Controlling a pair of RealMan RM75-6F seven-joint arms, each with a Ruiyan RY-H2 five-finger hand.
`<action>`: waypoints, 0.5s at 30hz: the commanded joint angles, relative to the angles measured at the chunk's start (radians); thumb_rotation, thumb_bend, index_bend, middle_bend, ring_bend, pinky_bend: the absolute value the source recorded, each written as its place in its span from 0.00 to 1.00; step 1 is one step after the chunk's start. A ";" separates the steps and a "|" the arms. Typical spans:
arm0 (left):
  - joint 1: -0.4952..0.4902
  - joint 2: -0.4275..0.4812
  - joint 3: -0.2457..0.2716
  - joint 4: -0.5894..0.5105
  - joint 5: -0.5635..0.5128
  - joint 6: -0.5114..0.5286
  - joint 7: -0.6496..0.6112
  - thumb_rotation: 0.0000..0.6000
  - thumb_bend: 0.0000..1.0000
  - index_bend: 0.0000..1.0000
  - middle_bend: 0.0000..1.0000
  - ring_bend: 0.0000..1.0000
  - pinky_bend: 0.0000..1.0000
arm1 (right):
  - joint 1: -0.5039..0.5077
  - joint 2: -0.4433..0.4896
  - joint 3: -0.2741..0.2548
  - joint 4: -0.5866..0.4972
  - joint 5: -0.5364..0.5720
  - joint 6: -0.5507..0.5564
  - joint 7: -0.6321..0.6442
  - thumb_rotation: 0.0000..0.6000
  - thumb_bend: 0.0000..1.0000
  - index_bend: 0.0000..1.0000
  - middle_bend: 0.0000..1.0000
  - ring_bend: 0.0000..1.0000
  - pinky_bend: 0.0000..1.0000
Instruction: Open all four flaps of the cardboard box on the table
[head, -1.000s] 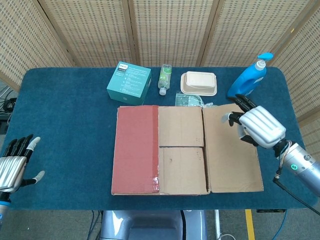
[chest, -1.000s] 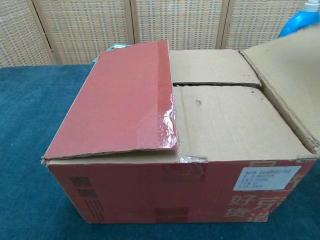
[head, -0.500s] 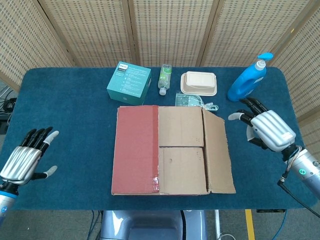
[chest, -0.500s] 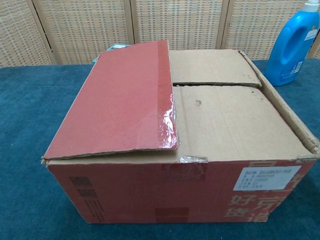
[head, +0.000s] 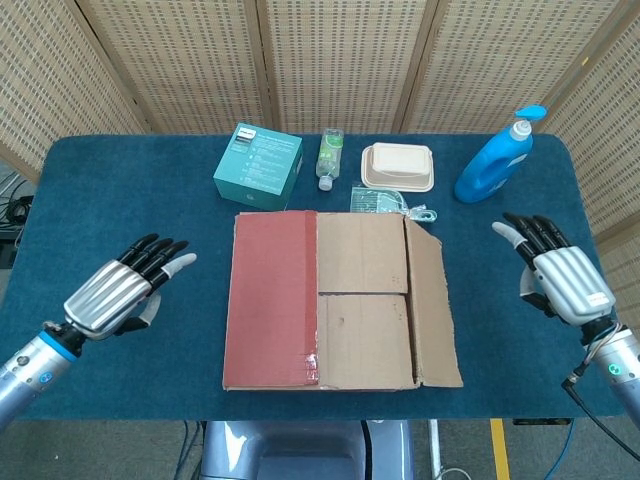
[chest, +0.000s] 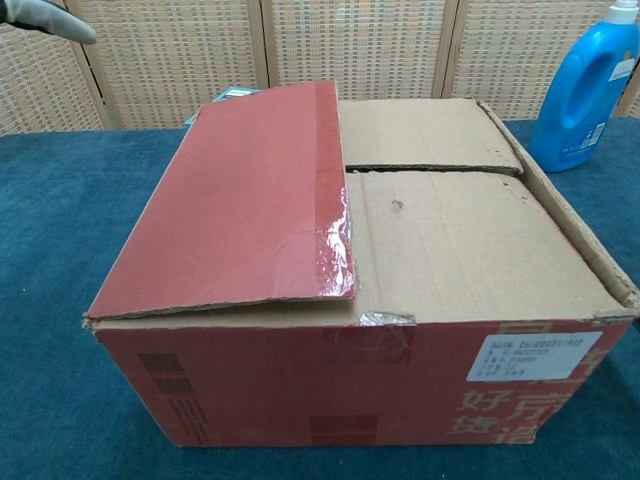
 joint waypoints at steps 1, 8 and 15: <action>-0.080 0.008 -0.020 0.019 0.037 -0.076 -0.077 0.87 0.86 0.00 0.00 0.00 0.00 | -0.037 -0.026 -0.005 -0.010 0.034 0.026 -0.055 1.00 1.00 0.01 0.01 0.00 0.00; -0.228 -0.027 -0.041 0.047 0.076 -0.195 -0.189 0.86 1.00 0.00 0.00 0.00 0.00 | -0.079 -0.064 0.000 -0.019 0.067 0.062 -0.096 1.00 1.00 0.01 0.01 0.00 0.00; -0.355 -0.084 -0.060 0.066 0.088 -0.284 -0.247 0.87 1.00 0.01 0.00 0.00 0.00 | -0.106 -0.081 0.008 -0.019 0.079 0.086 -0.098 1.00 1.00 0.01 0.01 0.00 0.00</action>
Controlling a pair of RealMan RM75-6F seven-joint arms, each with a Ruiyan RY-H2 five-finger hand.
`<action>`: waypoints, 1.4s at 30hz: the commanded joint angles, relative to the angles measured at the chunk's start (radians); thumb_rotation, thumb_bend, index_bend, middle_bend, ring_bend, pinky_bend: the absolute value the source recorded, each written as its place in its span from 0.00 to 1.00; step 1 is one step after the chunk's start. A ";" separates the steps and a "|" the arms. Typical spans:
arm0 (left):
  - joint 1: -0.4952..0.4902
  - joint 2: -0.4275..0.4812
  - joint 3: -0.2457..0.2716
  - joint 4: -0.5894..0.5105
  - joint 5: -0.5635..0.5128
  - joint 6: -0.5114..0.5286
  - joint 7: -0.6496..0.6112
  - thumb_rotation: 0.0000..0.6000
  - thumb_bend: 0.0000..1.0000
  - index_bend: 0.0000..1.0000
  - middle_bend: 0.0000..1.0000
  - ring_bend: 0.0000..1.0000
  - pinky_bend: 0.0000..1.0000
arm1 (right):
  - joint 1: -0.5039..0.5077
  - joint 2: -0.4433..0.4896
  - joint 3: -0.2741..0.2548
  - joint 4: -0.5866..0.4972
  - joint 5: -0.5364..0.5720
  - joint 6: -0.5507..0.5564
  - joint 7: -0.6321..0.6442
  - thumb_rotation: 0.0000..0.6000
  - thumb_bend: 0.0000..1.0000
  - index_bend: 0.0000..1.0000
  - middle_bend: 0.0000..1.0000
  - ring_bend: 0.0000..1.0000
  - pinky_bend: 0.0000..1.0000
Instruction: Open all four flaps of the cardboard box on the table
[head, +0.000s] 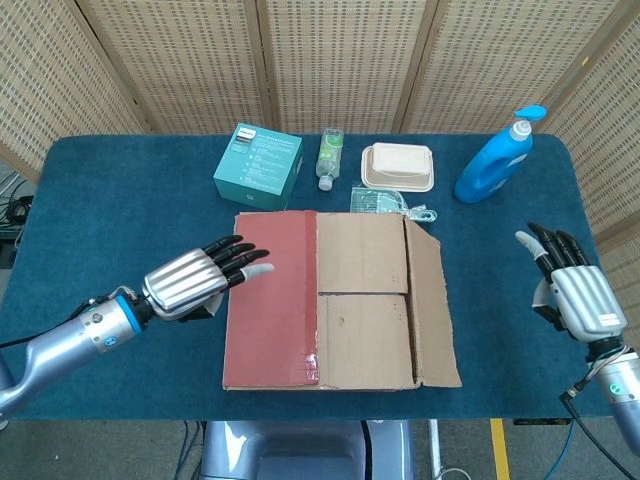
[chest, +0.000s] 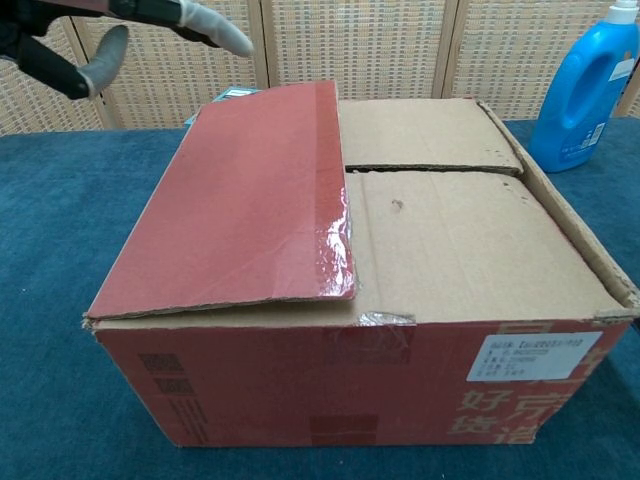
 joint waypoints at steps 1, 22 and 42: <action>-0.065 -0.036 -0.016 0.010 0.002 -0.056 -0.028 0.87 1.00 0.02 0.00 0.00 0.00 | -0.009 -0.001 0.000 -0.002 0.001 0.005 -0.003 1.00 1.00 0.01 0.01 0.00 0.00; -0.301 -0.264 -0.061 0.086 -0.156 -0.239 0.009 0.87 1.00 0.22 0.17 0.05 0.00 | -0.045 0.013 0.014 0.003 0.001 0.012 0.026 1.00 1.00 0.01 0.01 0.00 0.00; -0.324 -0.298 -0.024 0.113 -0.275 -0.263 0.089 0.87 1.00 0.35 0.33 0.16 0.06 | -0.055 0.003 0.028 0.033 0.005 -0.002 0.063 1.00 1.00 0.01 0.01 0.00 0.00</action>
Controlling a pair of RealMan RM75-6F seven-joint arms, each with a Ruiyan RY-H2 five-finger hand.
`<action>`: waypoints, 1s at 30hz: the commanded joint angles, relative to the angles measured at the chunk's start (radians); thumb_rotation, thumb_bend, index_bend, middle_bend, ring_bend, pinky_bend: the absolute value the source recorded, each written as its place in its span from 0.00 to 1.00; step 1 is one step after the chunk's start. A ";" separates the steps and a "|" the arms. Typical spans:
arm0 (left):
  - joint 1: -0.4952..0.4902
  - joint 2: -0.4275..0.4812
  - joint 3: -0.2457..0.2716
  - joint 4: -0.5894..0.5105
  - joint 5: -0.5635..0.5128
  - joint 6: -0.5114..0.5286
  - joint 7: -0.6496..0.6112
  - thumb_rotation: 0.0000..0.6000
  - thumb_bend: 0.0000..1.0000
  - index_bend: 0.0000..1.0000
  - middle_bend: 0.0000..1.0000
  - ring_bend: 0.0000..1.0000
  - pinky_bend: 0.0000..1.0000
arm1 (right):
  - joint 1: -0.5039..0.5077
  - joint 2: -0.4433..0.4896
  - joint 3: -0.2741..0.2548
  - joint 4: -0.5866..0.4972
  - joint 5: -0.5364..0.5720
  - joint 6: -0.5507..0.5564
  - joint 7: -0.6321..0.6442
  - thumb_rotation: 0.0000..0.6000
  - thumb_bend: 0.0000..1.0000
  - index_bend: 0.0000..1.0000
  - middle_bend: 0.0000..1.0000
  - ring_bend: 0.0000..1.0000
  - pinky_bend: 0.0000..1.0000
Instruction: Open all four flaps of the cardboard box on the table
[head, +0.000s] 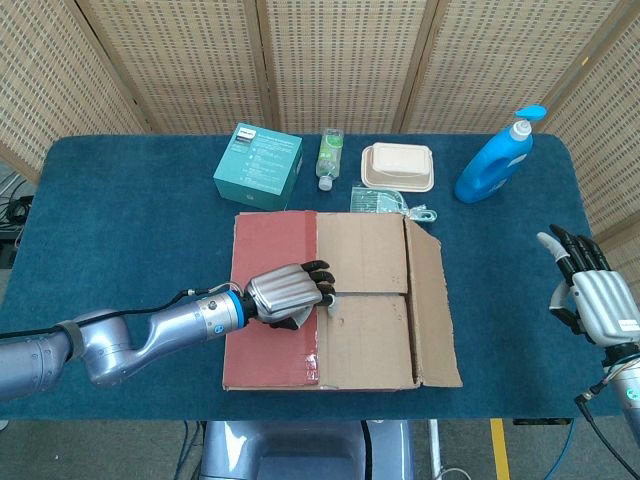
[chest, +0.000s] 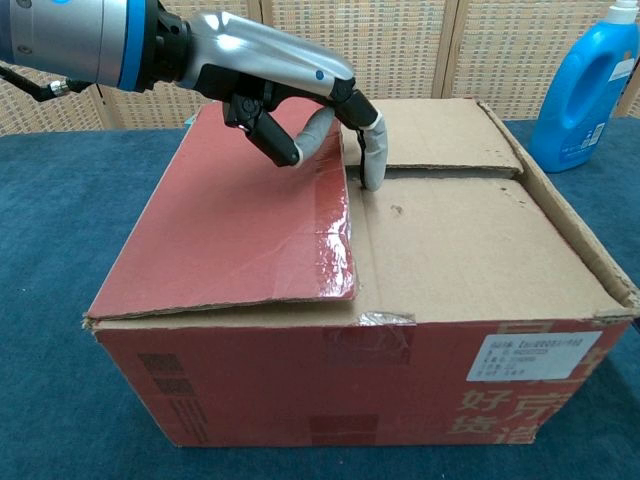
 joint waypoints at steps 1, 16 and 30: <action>-0.002 0.004 0.003 -0.003 -0.008 0.000 0.006 0.87 1.00 0.36 0.34 0.16 0.06 | 0.000 -0.001 0.002 0.001 0.000 -0.001 0.000 1.00 1.00 0.01 0.01 0.00 0.00; -0.004 0.089 0.008 -0.056 -0.029 0.007 0.022 0.87 1.00 0.40 0.39 0.21 0.09 | 0.003 -0.012 0.019 0.013 0.008 -0.017 0.009 1.00 1.00 0.01 0.01 0.00 0.00; 0.054 0.237 -0.008 -0.148 -0.004 0.097 -0.006 0.87 1.00 0.40 0.40 0.21 0.09 | 0.004 -0.007 0.030 0.010 0.012 -0.023 0.005 1.00 1.00 0.01 0.01 0.00 0.00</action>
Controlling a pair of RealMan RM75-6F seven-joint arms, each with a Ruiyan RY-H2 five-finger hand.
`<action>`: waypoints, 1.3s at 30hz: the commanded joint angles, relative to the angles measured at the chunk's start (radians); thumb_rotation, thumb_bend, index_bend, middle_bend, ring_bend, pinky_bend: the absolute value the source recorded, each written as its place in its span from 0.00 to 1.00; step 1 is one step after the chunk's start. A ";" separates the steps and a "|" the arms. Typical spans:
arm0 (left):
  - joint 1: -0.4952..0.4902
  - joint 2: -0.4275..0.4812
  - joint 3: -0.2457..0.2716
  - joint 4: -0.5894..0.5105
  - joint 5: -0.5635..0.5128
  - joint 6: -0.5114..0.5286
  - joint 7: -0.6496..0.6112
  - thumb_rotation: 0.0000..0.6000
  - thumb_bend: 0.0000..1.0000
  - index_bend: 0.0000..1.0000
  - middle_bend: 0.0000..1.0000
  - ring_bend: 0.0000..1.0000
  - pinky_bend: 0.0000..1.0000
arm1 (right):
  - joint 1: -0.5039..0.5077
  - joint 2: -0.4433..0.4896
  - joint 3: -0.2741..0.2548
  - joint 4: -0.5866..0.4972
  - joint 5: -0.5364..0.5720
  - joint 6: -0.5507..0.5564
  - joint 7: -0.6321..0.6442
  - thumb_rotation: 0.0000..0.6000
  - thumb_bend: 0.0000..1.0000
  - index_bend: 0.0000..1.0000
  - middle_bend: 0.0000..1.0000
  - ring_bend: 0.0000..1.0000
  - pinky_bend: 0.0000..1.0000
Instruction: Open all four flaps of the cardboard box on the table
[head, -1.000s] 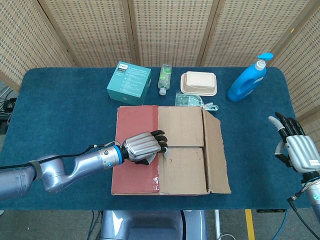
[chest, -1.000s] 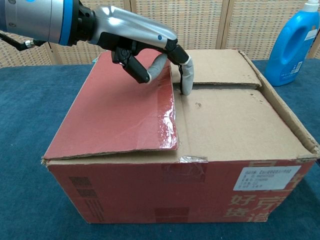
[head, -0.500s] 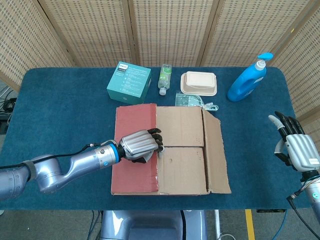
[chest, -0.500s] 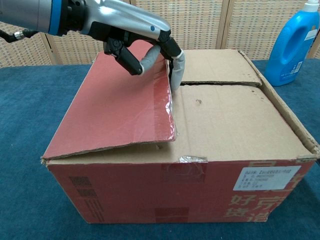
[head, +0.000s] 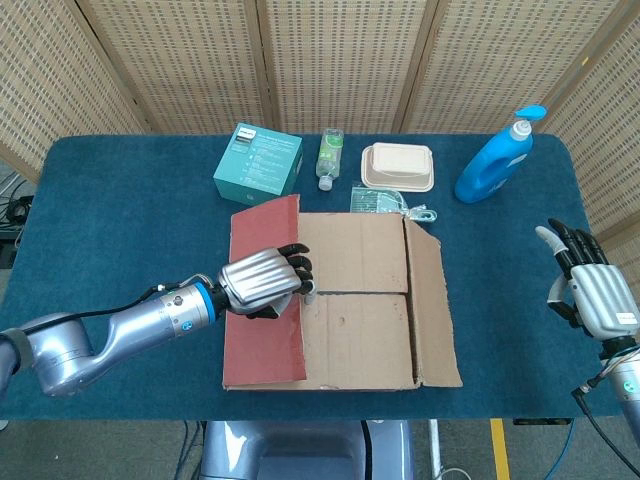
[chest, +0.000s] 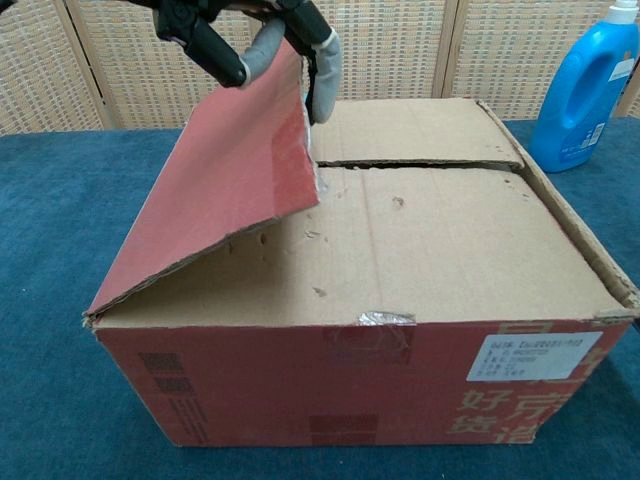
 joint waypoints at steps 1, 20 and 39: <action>0.023 0.042 -0.005 -0.025 0.015 0.030 -0.017 0.87 1.00 0.40 0.40 0.21 0.09 | -0.002 0.001 0.001 0.000 0.001 0.002 -0.001 1.00 1.00 0.01 0.01 0.00 0.00; 0.174 0.305 0.025 -0.119 0.170 0.181 -0.149 0.92 1.00 0.40 0.43 0.24 0.09 | 0.000 0.012 0.012 -0.008 0.002 -0.003 -0.008 1.00 1.00 0.01 0.01 0.00 0.00; 0.335 0.511 0.093 -0.122 0.306 0.276 -0.222 0.93 1.00 0.40 0.45 0.26 0.09 | 0.005 0.032 0.019 -0.064 -0.002 -0.005 -0.054 1.00 1.00 0.01 0.01 0.00 0.00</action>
